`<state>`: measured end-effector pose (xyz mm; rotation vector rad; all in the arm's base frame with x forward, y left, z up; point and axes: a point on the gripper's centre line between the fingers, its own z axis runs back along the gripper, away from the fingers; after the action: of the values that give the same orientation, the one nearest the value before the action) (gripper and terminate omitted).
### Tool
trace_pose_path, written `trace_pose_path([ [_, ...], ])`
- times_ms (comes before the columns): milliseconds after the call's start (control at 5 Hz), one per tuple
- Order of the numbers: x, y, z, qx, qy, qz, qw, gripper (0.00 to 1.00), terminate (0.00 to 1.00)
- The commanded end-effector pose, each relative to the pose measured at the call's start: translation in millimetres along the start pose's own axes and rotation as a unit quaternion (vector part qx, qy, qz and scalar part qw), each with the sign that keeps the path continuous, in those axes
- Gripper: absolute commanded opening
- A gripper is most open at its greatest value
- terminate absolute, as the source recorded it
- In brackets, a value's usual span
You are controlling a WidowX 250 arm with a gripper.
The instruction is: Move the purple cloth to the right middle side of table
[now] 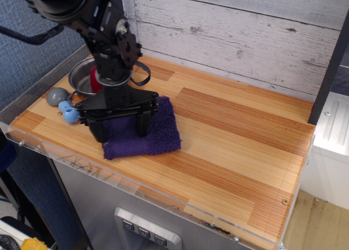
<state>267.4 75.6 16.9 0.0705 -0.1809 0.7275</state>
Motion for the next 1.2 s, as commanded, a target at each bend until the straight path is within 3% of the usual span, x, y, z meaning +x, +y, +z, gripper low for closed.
trace_pose_path([
  [0, 3, -36, 1, -0.025, -0.002, -0.021, 0.9995, 1.00, 0.00],
  [200, 3, -61, 6, -0.040, -0.003, -0.040, 0.9984, 1.00, 0.00],
  [400, -6, -86, 8, -0.060, 0.018, -0.059, 0.9963, 1.00, 0.00],
  [1000, -65, -138, 27, -0.087, 0.020, -0.183, 0.9791, 1.00, 0.00],
])
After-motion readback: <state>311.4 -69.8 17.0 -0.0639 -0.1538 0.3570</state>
